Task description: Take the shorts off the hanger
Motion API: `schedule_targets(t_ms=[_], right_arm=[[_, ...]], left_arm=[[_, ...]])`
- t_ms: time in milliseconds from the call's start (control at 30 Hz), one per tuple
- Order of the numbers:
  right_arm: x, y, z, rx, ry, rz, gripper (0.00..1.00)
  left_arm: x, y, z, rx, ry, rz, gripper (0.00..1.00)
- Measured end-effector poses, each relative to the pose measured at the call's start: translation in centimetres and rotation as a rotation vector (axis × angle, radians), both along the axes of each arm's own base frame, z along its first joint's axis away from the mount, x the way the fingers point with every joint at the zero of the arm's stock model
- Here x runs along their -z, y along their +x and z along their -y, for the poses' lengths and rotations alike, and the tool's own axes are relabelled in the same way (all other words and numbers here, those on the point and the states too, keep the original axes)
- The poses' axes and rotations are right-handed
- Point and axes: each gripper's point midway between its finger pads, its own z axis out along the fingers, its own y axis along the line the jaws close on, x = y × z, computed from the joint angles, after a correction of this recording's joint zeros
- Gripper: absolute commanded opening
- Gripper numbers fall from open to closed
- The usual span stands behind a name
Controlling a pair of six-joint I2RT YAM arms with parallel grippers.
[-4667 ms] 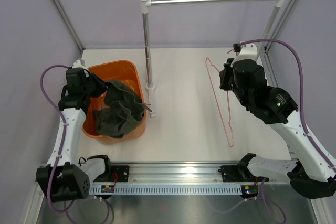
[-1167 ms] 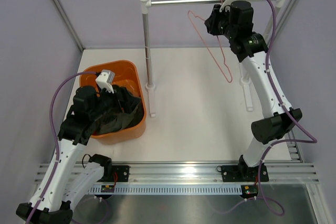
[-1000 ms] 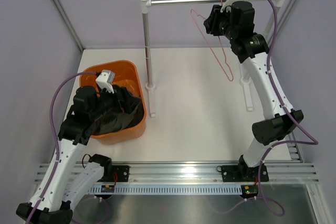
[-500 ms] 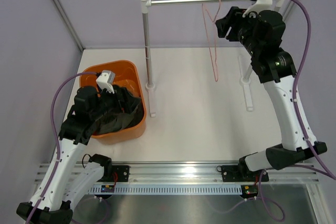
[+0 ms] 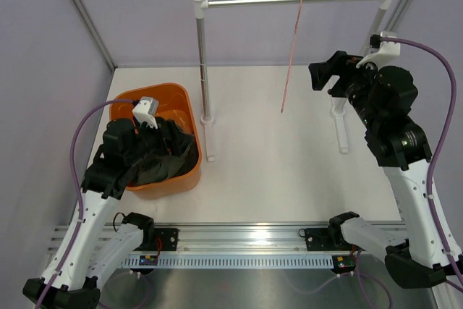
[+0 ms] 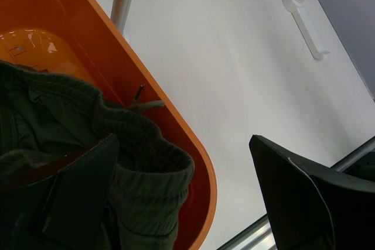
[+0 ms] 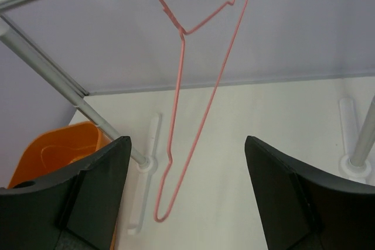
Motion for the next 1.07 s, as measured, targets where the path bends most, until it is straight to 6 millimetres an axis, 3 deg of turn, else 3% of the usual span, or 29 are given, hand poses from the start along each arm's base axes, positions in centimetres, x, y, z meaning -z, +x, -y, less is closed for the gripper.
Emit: schedule_targets(t_ms=[33, 500, 667, 1067], right_arm=[[0.7, -0.4, 0.1, 0.000, 0.000, -0.008, 0.99], [8.0, -7.6, 2.3, 0.007, 0.065, -0.045, 0.99], [7.5, -9.5, 2.9, 0.011, 0.103, -0.001, 0.99], [8.6, -10.6, 3.2, 0.011, 0.130, 0.000, 1.00]], left_arm=[[0.0, 0.0, 0.0, 0.000, 0.000, 0.000, 0.99], [0.0, 0.0, 0.0, 0.000, 0.000, 0.000, 0.99], [0.0, 0.0, 0.0, 0.000, 0.000, 0.001, 0.99], [0.0, 0.1, -0.1, -0.007, 0.002, 0.001, 0.99]])
